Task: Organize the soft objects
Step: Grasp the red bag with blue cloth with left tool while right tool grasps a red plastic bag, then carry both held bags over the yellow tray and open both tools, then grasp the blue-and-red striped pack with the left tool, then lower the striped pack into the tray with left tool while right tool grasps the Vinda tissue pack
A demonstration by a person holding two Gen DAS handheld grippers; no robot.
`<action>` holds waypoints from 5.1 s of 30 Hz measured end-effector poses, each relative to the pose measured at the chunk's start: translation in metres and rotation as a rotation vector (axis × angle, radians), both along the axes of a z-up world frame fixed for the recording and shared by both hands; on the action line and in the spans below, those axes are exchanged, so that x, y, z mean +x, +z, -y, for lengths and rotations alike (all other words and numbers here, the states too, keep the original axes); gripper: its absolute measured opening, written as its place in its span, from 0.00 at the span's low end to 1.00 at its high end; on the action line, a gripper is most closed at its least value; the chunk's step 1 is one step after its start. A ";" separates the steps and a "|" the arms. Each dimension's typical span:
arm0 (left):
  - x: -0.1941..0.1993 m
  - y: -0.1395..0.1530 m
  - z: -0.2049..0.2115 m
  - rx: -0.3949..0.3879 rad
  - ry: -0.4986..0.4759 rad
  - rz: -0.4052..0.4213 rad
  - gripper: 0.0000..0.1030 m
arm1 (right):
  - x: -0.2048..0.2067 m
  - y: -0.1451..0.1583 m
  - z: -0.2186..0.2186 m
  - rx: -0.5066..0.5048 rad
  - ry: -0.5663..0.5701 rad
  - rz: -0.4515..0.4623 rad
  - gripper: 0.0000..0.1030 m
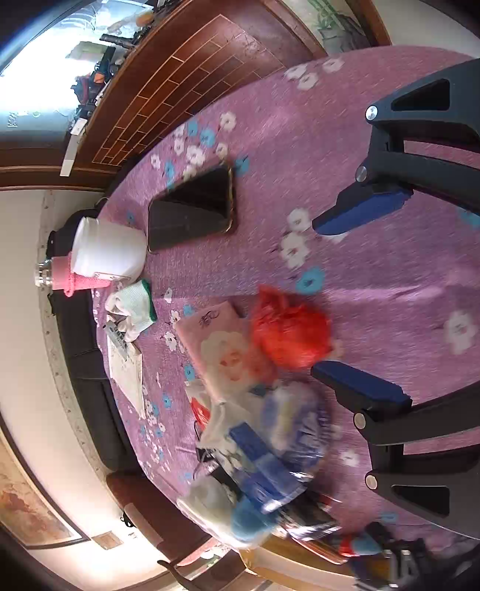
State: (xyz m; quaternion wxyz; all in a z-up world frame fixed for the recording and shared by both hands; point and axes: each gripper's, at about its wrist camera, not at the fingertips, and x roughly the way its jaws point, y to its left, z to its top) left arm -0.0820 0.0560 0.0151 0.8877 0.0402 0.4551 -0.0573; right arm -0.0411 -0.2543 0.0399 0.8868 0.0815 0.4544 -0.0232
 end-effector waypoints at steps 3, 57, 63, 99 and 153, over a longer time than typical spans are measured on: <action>-0.004 0.004 -0.006 0.019 0.007 0.028 0.43 | 0.018 -0.006 -0.005 0.027 0.005 -0.026 0.64; 0.101 0.053 -0.222 -0.303 0.186 0.031 0.42 | 0.043 0.061 -0.320 0.142 0.576 0.001 0.34; 0.135 0.037 -0.231 -0.306 0.232 0.005 0.47 | 0.087 0.038 -0.363 0.101 0.567 -0.060 0.34; 0.050 0.025 -0.031 -0.096 -0.054 -0.056 0.73 | -0.034 0.041 -0.094 0.166 0.179 0.062 0.56; -0.033 0.056 -0.084 -0.306 -0.040 0.047 0.37 | 0.085 0.022 -0.117 0.027 0.001 -0.180 0.66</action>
